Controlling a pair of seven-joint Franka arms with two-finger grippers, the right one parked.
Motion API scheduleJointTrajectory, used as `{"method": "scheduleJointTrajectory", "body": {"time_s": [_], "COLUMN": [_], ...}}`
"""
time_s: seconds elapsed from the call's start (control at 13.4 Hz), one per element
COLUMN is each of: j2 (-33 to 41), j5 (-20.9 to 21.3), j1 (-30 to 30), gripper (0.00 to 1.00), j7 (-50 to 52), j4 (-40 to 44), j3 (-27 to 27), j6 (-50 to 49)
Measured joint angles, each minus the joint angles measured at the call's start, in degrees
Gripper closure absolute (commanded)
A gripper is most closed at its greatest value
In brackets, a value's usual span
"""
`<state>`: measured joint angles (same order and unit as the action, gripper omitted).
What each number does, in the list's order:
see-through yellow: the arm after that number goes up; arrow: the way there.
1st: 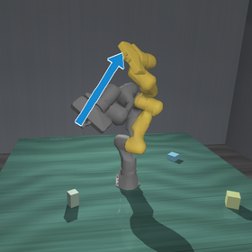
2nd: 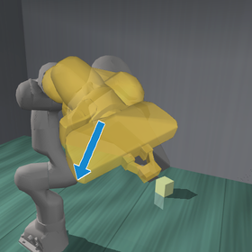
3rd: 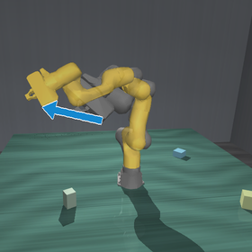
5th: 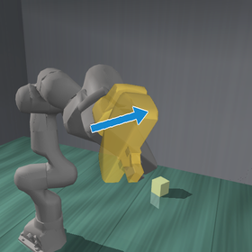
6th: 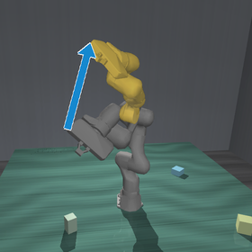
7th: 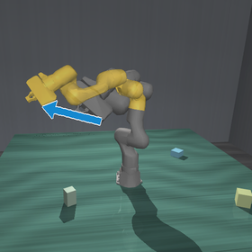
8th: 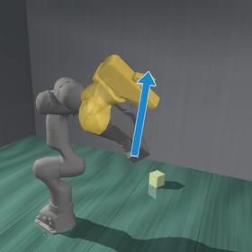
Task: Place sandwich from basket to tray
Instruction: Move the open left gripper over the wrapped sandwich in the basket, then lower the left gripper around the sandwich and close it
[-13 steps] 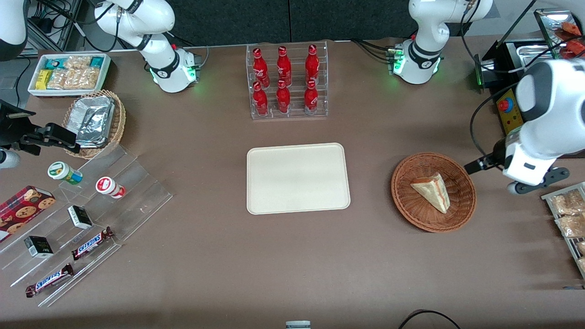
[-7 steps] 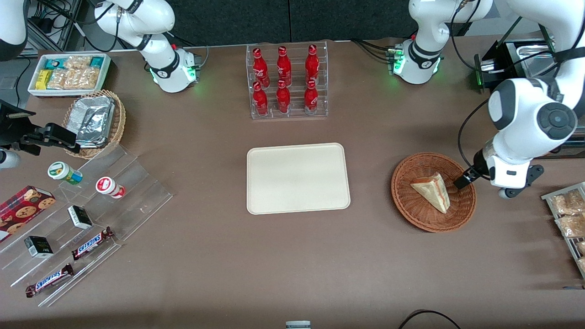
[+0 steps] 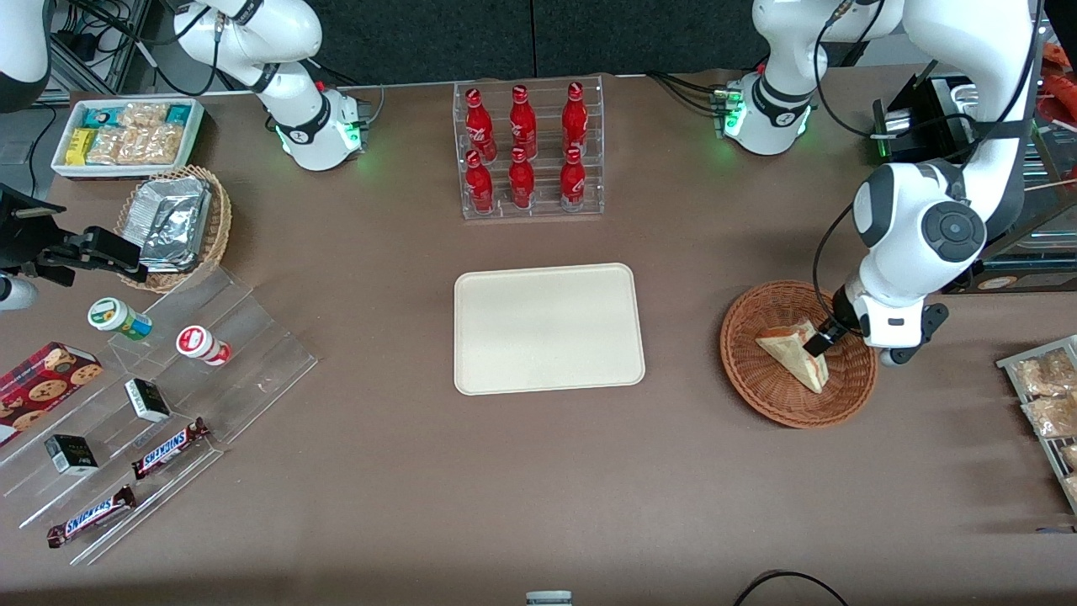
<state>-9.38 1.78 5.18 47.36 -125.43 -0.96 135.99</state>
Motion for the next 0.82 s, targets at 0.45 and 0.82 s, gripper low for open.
{"method": "scheduleJointTrajectory", "body": {"time_s": [0.45,0.82], "j2": [-3.5,-4.7], "j5": [0.0,0.0], "j1": [0.0,0.0], "gripper": [0.00,0.00], "j7": [0.0,0.1], "j4": [-0.6,-0.7], "j3": [0.2,1.1], "j6": [3.9,4.3]}}
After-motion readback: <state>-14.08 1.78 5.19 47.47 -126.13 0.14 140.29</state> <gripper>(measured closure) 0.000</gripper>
